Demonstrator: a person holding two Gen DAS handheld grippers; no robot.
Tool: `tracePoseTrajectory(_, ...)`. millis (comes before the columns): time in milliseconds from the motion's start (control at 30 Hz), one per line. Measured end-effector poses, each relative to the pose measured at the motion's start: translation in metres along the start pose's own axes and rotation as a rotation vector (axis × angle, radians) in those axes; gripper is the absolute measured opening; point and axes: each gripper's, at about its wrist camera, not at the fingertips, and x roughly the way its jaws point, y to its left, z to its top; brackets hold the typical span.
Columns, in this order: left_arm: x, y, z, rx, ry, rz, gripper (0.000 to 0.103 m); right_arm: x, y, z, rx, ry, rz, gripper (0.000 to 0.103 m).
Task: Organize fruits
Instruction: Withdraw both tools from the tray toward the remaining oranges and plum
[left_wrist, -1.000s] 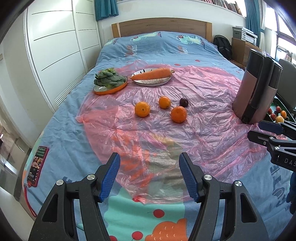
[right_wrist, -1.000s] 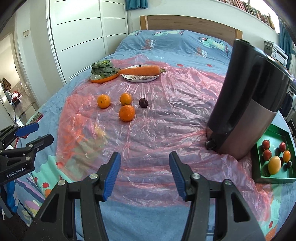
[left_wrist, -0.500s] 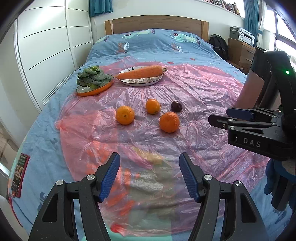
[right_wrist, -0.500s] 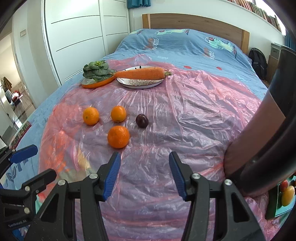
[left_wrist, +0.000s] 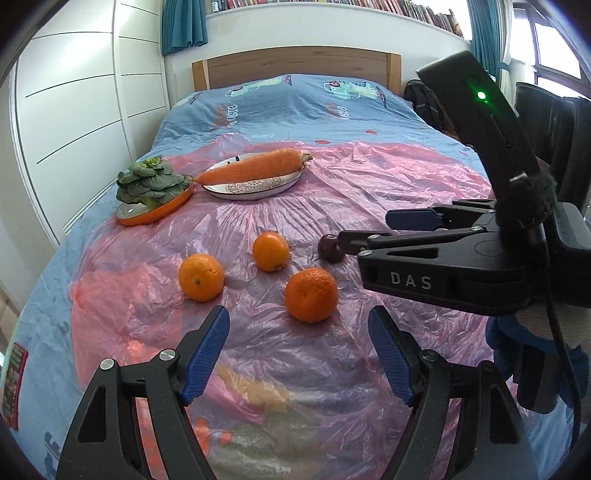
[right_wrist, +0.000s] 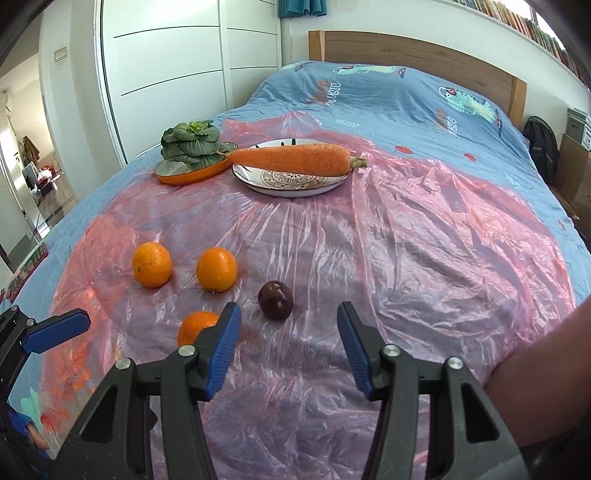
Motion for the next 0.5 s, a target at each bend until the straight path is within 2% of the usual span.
tracePoseTrajectory(300,0.035,-0.008,0.006,0.006,-0.012,-0.018,0.073,0.032,-0.007,0.006,-0.038,0.029,0.043,0.049)
tracePoseTrajectory(367,0.040,-0.006,0.006,-0.005,-0.005,-0.026,0.073,0.037,-0.006,0.006,-0.048,0.034,0.056,0.046)
tracePoseTrajectory(500,0.051,-0.001,0.007,-0.024,0.015,-0.034,0.072,0.047,-0.002,0.007,-0.077,0.053,0.086,0.031)
